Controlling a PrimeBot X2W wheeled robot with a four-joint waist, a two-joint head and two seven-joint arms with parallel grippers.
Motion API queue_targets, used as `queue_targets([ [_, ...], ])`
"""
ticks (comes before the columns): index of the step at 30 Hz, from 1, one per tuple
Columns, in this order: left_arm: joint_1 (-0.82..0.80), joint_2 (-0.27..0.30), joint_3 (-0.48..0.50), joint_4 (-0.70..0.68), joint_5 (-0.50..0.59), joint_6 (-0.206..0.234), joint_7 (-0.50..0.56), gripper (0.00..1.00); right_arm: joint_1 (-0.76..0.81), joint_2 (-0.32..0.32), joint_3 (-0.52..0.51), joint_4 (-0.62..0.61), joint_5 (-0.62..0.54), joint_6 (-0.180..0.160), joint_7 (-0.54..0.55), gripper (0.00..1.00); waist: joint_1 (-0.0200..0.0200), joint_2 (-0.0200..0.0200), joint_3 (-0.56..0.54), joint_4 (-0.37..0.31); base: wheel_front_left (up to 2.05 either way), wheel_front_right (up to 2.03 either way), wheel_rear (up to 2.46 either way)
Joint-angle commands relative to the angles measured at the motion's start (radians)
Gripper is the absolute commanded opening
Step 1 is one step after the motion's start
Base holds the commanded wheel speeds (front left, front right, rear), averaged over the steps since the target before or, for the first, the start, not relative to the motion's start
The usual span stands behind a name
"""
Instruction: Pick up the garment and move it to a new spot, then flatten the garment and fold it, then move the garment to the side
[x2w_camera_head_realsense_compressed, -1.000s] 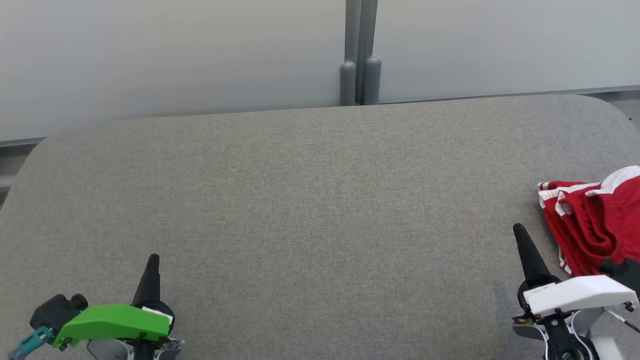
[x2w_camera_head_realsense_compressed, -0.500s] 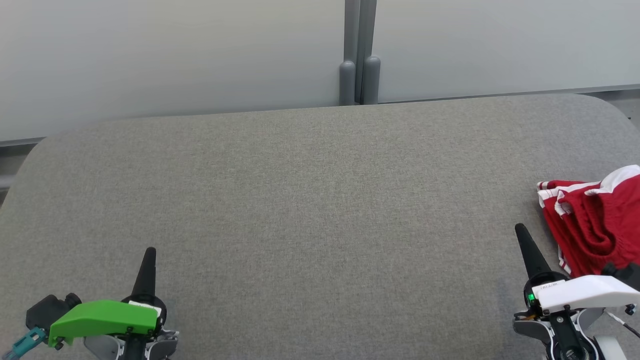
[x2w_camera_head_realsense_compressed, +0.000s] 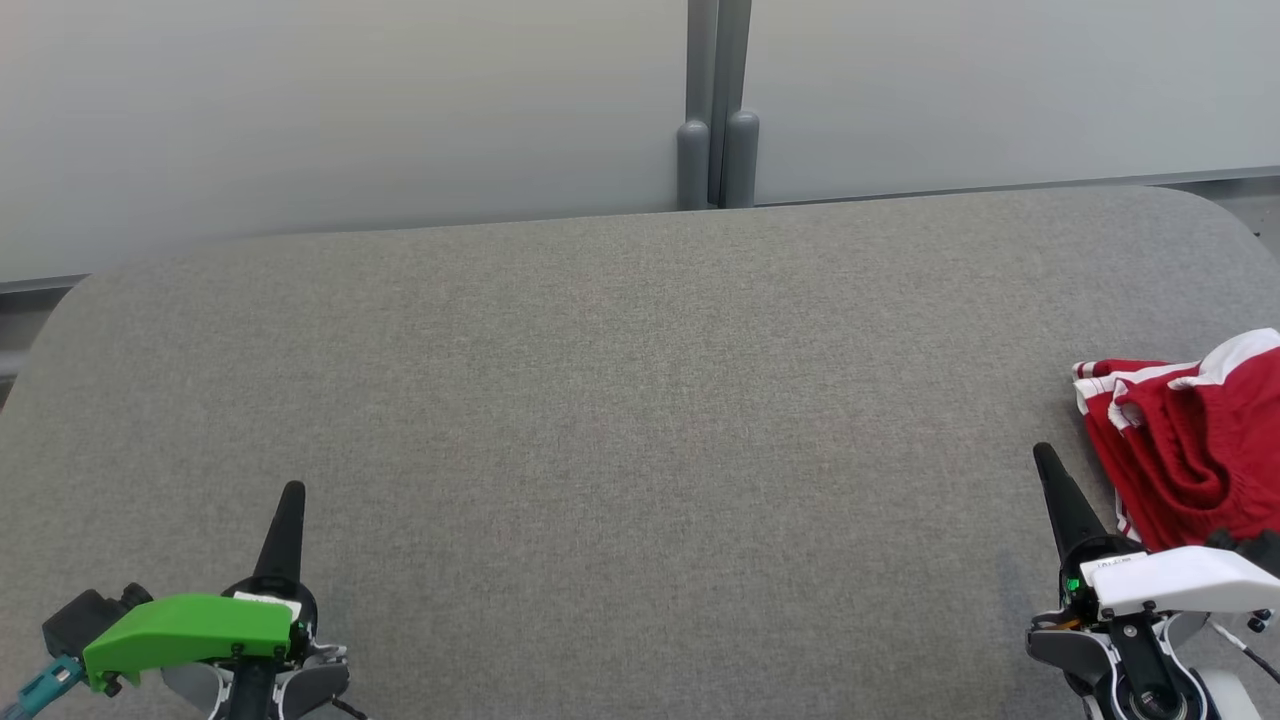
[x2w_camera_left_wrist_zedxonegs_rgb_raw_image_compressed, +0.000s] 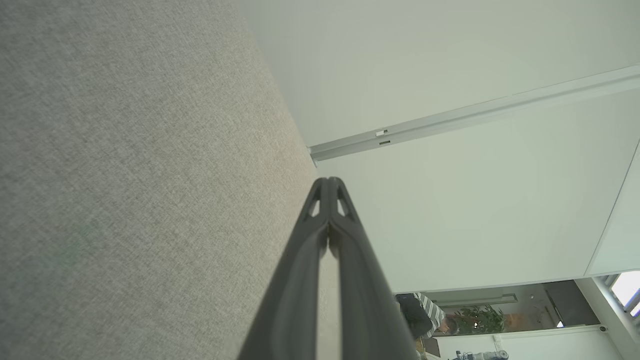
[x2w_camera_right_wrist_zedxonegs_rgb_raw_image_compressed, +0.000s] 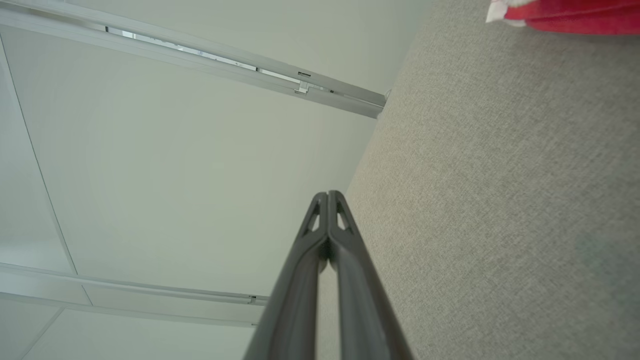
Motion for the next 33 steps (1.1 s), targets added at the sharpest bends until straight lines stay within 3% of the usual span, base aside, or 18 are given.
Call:
queue_targets([
  [1,-0.02,-0.001,0.013,-0.002,-0.023,-0.01,0.006,0.0,-0.017,-0.006,-0.004,0.001,0.025,0.001,0.004,0.0,0.0,0.0039,0.0,0.0,0.0,0.0,0.0],
  [33,-0.049,-0.05,0.096,0.027,-0.198,-0.075,0.066,0.0,-0.037,-0.007,-0.018,0.045,0.256,0.001,0.026,0.0,0.0,0.0053,0.003,-0.004,0.0,0.0,0.0],
])
